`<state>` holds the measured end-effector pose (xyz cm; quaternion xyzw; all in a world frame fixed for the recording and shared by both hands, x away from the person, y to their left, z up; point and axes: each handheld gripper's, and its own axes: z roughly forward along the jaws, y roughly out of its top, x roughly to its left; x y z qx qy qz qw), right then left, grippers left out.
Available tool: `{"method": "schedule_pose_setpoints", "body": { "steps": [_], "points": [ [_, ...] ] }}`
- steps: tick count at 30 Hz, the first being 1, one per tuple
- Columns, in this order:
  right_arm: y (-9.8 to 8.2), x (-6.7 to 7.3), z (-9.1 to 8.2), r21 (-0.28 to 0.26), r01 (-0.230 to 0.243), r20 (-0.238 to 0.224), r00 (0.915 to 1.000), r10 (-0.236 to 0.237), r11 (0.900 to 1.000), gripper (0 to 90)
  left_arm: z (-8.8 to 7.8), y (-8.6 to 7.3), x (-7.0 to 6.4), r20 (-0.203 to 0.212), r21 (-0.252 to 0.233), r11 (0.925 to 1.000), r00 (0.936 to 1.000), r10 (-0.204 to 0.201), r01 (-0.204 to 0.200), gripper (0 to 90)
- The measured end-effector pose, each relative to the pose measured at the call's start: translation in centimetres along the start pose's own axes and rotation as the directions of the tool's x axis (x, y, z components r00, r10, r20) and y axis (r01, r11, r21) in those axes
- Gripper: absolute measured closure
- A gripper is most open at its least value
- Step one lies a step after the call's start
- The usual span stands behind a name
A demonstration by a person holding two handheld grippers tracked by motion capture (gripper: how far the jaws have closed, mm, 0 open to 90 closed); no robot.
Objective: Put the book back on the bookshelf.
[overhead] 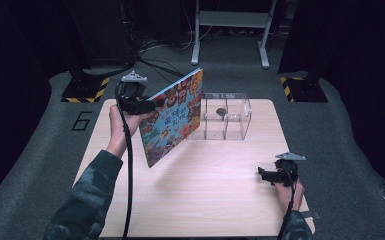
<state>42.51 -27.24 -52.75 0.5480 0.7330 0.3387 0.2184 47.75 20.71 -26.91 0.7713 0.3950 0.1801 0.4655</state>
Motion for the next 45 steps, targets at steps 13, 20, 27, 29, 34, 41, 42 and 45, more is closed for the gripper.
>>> {"method": "schedule_pose_setpoints", "body": {
  "steps": [13, 20, 27, 29, 34, 41, 42, 45],
  "points": [
    [0.0, -0.1, 0.0, -0.003, -0.001, -0.006, 1.0, 0.001, 1.0, 6.4, 2.2, 0.1, -0.8, -0.053, -0.038, 0.9983, 0.9975, -0.047, 0.045, 80.1],
    [0.0, -0.1, 0.0, -0.005, -0.001, -0.007, 1.0, 0.001, 1.0, 6.5, 3.2, -0.3, -1.1, -0.084, -0.051, 0.9968, 0.9943, -0.066, 0.062, 80.0],
    [0.0, -0.1, 0.0, -0.004, 0.0, -0.007, 1.0, -0.001, 1.0, 6.5, 4.3, -0.7, -1.9, -0.118, -0.081, 0.9937, 0.9892, -0.087, 0.078, 79.9],
    [0.0, 0.0, 0.0, -0.008, -0.007, -0.004, 1.0, 0.007, 1.0, 6.6, 4.7, -0.8, -2.1, -0.128, -0.085, 0.9931, 0.9877, -0.091, 0.081, 79.9],
    [0.0, 0.0, -0.1, -0.003, -0.006, -0.009, 0.9999, 0.006, 1.0, 7.2, 5.4, -1.0, -2.5, -0.148, -0.115, 0.9885, 0.9823, -0.115, 0.098, 79.9],
    [0.0, -0.1, -0.1, -0.001, 0.005, -0.01, 0.9999, -0.005, 1.0, 7.4, 6.4, -1.2, -2.7, -0.165, -0.131, 0.9867, 0.9792, -0.117, 0.096, 79.8],
    [0.0, 0.0, 0.0, -0.011, -0.007, -0.01, 0.9999, 0.007, 1.0, 7.4, 6.5, -1.2, -2.7, -0.168, -0.136, 0.9856, 0.978, -0.123, 0.1, 79.8],
    [0.0, 0.0, 0.0, -0.019, -0.01, -0.011, 0.9999, 0.01, 1.0, 7.4, 7.1, -1.3, -2.7, -0.167, -0.144, 0.9847, 0.9783, -0.122, 0.098, 79.8]
  ]
}}
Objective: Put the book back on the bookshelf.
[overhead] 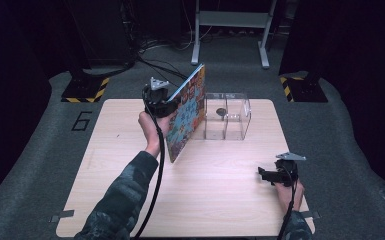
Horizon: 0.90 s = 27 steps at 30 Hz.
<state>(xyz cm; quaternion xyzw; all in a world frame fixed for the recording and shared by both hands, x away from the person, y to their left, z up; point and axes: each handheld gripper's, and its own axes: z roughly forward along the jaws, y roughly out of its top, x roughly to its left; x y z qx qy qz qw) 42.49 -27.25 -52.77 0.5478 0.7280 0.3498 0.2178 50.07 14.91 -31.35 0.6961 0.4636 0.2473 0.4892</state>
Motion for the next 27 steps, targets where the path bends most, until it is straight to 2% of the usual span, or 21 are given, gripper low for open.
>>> {"method": "schedule_pose_setpoints", "body": {
  "steps": [2, 4, 5, 10, 15, 22, 27],
  "points": [
    [0.0, 0.0, 0.0, 0.0, -0.001, 0.0, 1.0, 0.001, 1.0, 7.6, 0.2, -0.1, -0.1, -0.006, -0.006, 0.9999, 0.9999, 0.009, -0.009, 79.7],
    [0.0, 0.0, 0.0, 0.0, 0.002, 0.002, 1.0, -0.002, 1.0, 7.6, 0.5, -0.2, -0.2, -0.014, -0.015, 0.9999, 0.9999, 0.005, -0.005, 79.7],
    [0.0, 0.0, 0.0, 0.001, 0.001, 0.003, 1.0, -0.001, 1.0, 7.7, 0.6, -0.3, -0.2, -0.015, -0.024, 0.9997, 0.9998, -0.011, 0.011, 79.7],
    [0.0, 0.0, 0.0, 0.0, 0.0, 0.01, 0.9999, 0.0, 1.0, 7.8, 1.2, -0.7, -0.2, -0.024, -0.041, 0.9991, 0.9997, -0.007, 0.006, 79.7],
    [0.0, 0.0, 0.0, 0.001, 0.001, 0.003, 1.0, -0.001, 1.0, 7.8, 1.6, -1.3, -0.3, -0.032, -0.052, 0.9985, 0.9993, -0.022, 0.02, 79.6],
    [0.0, 0.0, 0.0, 0.009, 0.011, 0.004, 0.9999, -0.011, 1.0, 7.9, 1.6, -1.7, 0.0, -0.029, -0.07, 0.9971, 0.999, -0.034, 0.032, 79.3],
    [0.0, 0.1, 0.0, 0.014, 0.012, 0.008, 0.9999, -0.012, 1.0, 8.0, 1.5, -1.8, 0.0, -0.019, -0.059, 0.9976, 0.9992, -0.036, 0.035, 78.5]
  ]
}}
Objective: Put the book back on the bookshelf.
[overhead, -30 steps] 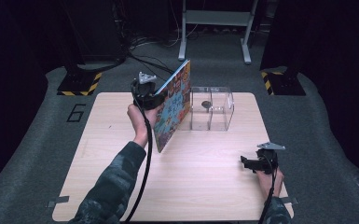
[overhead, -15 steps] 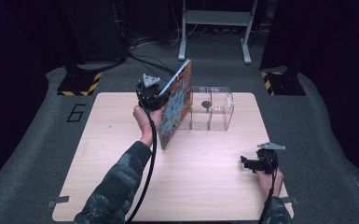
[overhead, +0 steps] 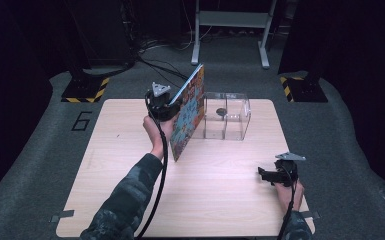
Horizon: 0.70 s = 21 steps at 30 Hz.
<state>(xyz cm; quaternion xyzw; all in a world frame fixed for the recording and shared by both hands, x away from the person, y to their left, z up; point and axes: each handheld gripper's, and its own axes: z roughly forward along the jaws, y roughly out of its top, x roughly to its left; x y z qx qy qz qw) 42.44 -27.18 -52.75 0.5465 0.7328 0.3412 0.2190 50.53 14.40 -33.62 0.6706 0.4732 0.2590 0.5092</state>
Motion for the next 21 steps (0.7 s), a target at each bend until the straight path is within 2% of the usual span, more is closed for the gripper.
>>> {"method": "schedule_pose_setpoints", "body": {
  "steps": [4, 7, 11, 13, 15, 16, 17, 18, 19, 20, 21],
  "points": [
    [0.0, 0.0, 0.0, -0.001, 0.0, -0.001, 1.0, 0.0, 1.0, 8.0, 0.0, -0.1, 0.1, 0.016, 0.009, 1.0, 0.9999, -0.002, 0.002, 76.2],
    [0.0, 0.0, 0.0, -0.004, -0.006, 0.002, 1.0, 0.006, 1.0, 8.2, -0.3, -0.1, 0.4, 0.043, 0.024, 0.9996, 0.9989, -0.017, 0.016, 70.9],
    [0.0, 0.0, 0.1, -0.003, -0.006, 0.01, 0.9999, 0.006, 1.0, 8.1, -0.5, -0.5, 0.9, 0.068, 0.071, 0.9974, 0.9975, -0.021, 0.016, 58.7],
    [0.0, 0.0, 0.1, -0.005, 0.002, 0.011, 0.9999, -0.002, 1.0, 8.1, -0.7, -0.4, 1.1, 0.068, 0.076, 0.9971, 0.9977, -0.007, 0.002, 49.6],
    [0.0, 0.0, 0.1, -0.005, 0.003, 0.012, 0.9999, -0.002, 1.0, 8.1, -0.9, -0.3, 1.1, 0.075, 0.078, 0.9969, 0.9971, -0.014, 0.008, 46.5],
    [0.0, 0.0, 0.1, -0.005, 0.002, 0.012, 0.9999, -0.002, 1.0, 8.1, -1.3, 0.0, 1.1, 0.086, 0.082, 0.9965, 0.9963, 0.007, -0.014, 38.8],
    [0.0, 0.0, 0.1, -0.005, 0.003, 0.012, 0.9999, -0.003, 1.0, 8.1, -1.3, 0.0, 1.1, 0.086, 0.082, 0.9965, 0.9963, 0.007, -0.014, 35.3],
    [0.0, 0.0, 0.1, -0.005, 0.003, 0.012, 0.9999, -0.003, 1.0, 8.1, -1.6, 0.1, 1.0, 0.097, 0.093, 0.995, 0.9949, 0.028, -0.037, 35.3],
    [0.0, 0.0, 0.1, -0.006, 0.008, 0.014, 0.9999, -0.008, 1.0, 8.1, -1.8, 0.1, 0.9, 0.098, 0.09, 0.995, 0.9946, 0.034, -0.043, 32.9],
    [0.1, 0.0, 0.1, -0.004, 0.01, 0.016, 0.9998, -0.01, 1.0, 8.2, -2.4, 0.2, 0.8, 0.116, 0.092, 0.9934, 0.9916, 0.058, -0.069, 26.8],
    [0.1, 0.0, 0.1, -0.005, 0.009, 0.016, 0.9998, -0.009, 1.0, 8.1, -2.4, 0.2, 0.8, 0.116, 0.092, 0.9934, 0.9916, 0.058, -0.069, 24.5]
  ]
}}
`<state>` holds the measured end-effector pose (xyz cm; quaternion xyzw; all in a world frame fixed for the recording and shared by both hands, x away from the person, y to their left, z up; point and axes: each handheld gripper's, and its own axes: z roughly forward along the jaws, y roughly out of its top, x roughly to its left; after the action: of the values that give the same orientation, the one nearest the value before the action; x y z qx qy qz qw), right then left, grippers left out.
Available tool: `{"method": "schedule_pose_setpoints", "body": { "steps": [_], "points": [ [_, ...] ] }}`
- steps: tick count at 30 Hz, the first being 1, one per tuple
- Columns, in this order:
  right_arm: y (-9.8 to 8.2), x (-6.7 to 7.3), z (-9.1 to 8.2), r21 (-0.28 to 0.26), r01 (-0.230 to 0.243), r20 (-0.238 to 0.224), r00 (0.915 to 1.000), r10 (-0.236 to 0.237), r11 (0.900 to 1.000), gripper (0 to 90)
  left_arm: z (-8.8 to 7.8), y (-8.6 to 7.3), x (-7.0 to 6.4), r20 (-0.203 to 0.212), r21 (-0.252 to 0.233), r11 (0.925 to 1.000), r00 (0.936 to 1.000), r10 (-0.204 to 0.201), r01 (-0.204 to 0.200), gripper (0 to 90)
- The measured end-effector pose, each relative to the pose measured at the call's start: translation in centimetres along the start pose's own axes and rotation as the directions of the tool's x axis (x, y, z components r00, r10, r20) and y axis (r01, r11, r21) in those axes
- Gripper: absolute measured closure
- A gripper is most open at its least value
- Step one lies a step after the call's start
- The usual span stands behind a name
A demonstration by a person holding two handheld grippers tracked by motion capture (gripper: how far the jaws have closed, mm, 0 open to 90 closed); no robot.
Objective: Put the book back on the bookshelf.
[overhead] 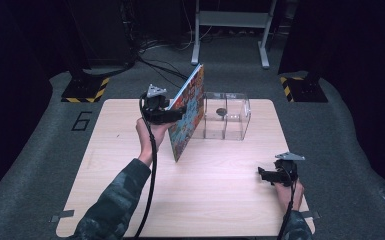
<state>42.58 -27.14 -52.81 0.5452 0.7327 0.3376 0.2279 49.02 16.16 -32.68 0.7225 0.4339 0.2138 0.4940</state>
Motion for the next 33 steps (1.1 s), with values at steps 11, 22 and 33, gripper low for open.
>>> {"method": "schedule_pose_setpoints", "body": {
  "steps": [11, 22, 33],
  "points": [
    [0.0, 0.2, 0.0, 0.01, 0.011, 0.006, 0.9999, -0.011, 1.0, 8.1, -4.0, -2.4, 0.5, 0.041, 0.031, 0.9986, 0.9983, 0.042, -0.043, 10.1],
    [0.0, 0.2, 0.1, 0.006, 0.019, 0.015, 0.9997, -0.019, 1.0, 7.9, -6.5, -7.2, 3.0, -0.025, 0.136, 0.9849, 0.9935, 0.111, -0.107, 0.2],
    [0.1, 0.3, 0.2, 0.01, 0.008, 0.012, 0.9999, -0.008, 1.0, 6.8, -8.0, -16.9, 6.3, -0.128, 0.24, 0.9693, 0.9882, 0.085, -0.052, 0.1]
  ]
}}
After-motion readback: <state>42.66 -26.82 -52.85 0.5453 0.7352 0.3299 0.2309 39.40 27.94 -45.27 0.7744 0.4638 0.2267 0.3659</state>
